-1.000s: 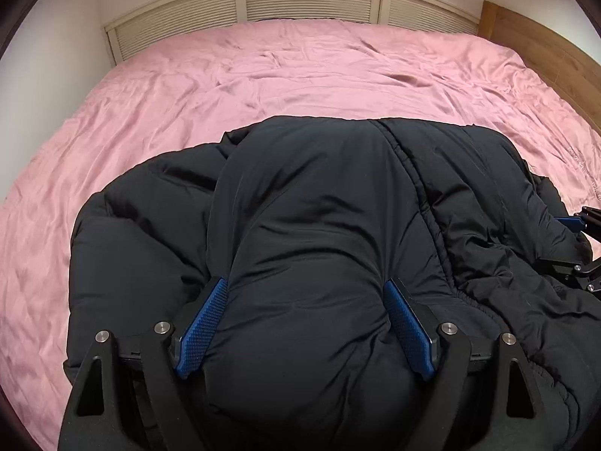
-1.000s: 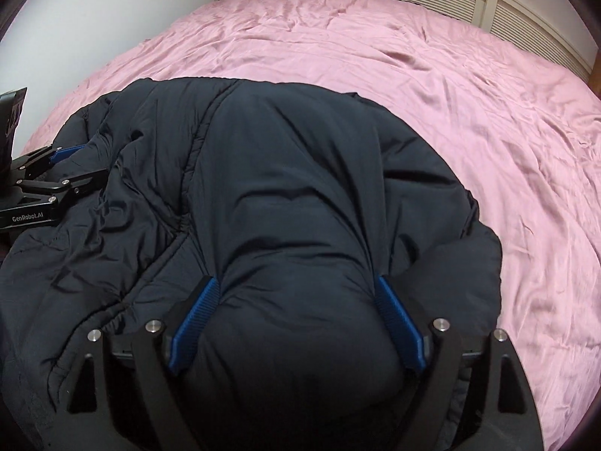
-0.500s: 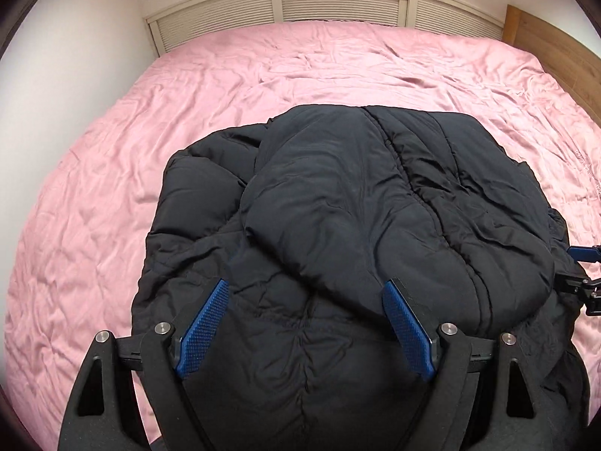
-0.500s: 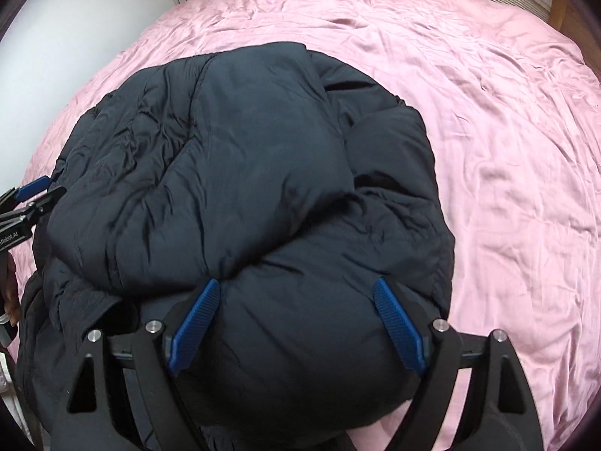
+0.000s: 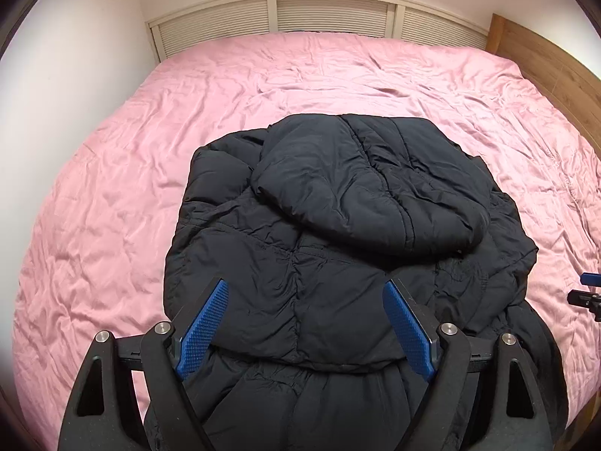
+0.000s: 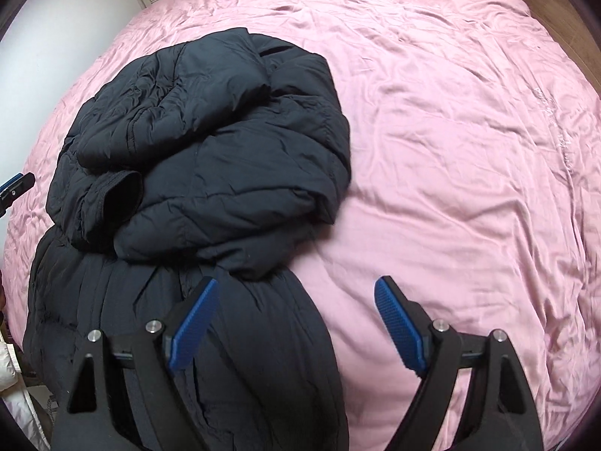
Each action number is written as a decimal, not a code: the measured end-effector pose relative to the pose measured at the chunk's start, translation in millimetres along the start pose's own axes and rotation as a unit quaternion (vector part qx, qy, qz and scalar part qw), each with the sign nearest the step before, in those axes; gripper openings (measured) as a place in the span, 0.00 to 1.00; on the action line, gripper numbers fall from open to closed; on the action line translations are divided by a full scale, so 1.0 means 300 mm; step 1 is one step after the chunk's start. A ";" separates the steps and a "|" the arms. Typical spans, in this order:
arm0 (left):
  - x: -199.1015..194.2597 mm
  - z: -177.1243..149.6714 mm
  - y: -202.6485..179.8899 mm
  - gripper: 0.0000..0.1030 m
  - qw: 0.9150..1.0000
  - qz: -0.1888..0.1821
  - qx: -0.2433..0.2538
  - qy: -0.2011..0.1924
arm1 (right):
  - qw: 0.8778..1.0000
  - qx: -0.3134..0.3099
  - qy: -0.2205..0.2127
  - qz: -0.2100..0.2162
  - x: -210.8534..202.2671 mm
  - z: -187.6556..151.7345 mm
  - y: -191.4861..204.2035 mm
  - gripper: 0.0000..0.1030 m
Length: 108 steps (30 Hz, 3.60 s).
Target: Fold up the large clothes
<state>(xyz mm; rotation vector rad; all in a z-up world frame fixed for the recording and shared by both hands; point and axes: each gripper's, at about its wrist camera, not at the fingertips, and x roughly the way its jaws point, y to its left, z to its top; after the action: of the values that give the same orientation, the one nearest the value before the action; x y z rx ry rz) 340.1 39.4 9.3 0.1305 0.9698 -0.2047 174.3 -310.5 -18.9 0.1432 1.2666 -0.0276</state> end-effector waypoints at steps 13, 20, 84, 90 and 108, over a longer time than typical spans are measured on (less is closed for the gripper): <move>-0.150 -0.082 0.275 0.84 1.000 -0.006 0.011 0.020 | 0.985 0.157 -0.032 -0.068 -0.376 -0.335 -0.201 0.82; -0.183 -0.239 0.551 0.84 0.997 -0.017 -0.032 0.072 | 0.973 0.217 -0.054 -0.065 -0.495 -0.471 -0.258 0.83; -0.002 -0.951 0.569 0.39 0.905 -0.243 -0.286 0.199 | 0.939 0.203 0.154 0.229 0.231 -0.739 -0.152 0.62; -0.020 -0.923 0.528 0.24 0.905 -0.249 -0.274 0.212 | 0.937 0.188 0.153 0.251 0.202 -0.721 -0.111 0.27; -0.232 -0.421 0.502 0.13 0.916 -0.323 -0.179 0.158 | 0.947 0.212 0.029 0.239 -0.170 -0.379 -0.085 0.14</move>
<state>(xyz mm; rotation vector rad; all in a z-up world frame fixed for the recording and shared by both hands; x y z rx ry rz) 235.2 219.2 -1.0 -0.5197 1.3362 -0.6216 48.7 -324.9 -6.0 0.8247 1.2413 0.1241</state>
